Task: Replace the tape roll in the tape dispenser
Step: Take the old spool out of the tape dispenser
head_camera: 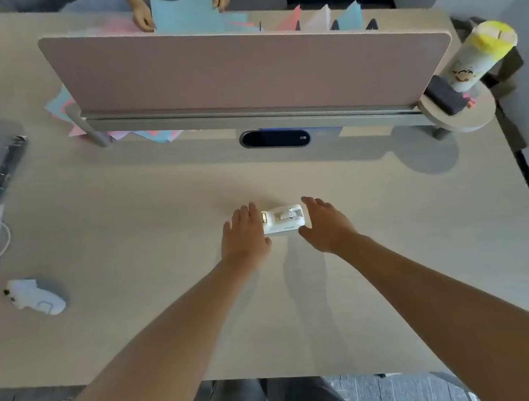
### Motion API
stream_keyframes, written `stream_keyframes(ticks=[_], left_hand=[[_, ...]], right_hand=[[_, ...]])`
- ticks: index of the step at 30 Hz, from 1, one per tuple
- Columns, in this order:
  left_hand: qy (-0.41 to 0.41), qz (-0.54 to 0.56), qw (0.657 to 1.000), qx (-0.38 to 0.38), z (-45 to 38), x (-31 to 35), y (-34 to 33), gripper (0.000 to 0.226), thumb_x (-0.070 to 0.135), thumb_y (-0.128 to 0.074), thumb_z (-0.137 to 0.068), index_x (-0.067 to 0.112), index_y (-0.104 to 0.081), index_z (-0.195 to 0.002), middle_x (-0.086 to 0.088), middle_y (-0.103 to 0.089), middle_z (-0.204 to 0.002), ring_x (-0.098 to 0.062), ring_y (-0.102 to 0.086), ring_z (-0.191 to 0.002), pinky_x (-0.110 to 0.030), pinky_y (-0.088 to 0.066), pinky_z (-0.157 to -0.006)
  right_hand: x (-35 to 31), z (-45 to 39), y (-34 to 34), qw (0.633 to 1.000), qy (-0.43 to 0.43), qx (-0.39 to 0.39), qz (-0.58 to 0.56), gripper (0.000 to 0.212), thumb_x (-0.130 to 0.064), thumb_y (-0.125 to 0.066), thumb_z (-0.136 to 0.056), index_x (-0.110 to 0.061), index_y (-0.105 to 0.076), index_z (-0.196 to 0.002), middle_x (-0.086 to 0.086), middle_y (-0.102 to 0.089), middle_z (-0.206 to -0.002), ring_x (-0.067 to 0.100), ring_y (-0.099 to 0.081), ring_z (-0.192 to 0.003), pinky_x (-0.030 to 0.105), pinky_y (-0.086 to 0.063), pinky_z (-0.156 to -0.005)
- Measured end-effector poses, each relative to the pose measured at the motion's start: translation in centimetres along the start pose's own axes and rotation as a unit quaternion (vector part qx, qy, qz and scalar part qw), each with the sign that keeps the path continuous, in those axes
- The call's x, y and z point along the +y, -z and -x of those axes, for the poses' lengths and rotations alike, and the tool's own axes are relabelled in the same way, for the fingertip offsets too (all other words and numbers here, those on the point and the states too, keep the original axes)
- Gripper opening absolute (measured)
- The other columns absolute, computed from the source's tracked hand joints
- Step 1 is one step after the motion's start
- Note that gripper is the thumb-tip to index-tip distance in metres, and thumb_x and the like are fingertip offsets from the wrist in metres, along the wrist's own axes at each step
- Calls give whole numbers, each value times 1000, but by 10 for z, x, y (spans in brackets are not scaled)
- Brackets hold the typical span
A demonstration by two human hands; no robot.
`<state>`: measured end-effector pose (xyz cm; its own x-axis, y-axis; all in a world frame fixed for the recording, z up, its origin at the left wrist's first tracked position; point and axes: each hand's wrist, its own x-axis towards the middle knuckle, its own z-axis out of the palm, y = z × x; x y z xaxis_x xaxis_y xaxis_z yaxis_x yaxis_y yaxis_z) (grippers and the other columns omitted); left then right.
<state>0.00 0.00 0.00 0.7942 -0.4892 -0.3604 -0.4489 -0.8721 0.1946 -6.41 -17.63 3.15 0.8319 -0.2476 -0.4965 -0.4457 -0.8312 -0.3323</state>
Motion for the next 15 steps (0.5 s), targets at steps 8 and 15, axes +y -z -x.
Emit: stream_keyframes(ticks=[8, 15], left_hand=[[57, 124, 990, -21, -32, 0, -34, 75, 17, -61, -94, 9, -24, -158, -16, -48, -141, -36, -49, -131, -48, -51, -95], [64, 222, 972, 33, -39, 5, -53, 55, 9, -61, -90, 9, -45, -143, -14, -55, -130, -36, -55, -122, -49, -52, -92]], right_hand=[[14, -46, -26, 1000, 7, 12, -16, 78, -13, -64, -92, -19, -31, -162, 9, -45, -159, 34, -48, -141, 45, -48, -107], [25, -57, -48, 997, 32, 51, -51, 63, -14, -69, -92, -19, -48, -151, 7, -60, -143, 30, -56, -132, 39, -50, -98]])
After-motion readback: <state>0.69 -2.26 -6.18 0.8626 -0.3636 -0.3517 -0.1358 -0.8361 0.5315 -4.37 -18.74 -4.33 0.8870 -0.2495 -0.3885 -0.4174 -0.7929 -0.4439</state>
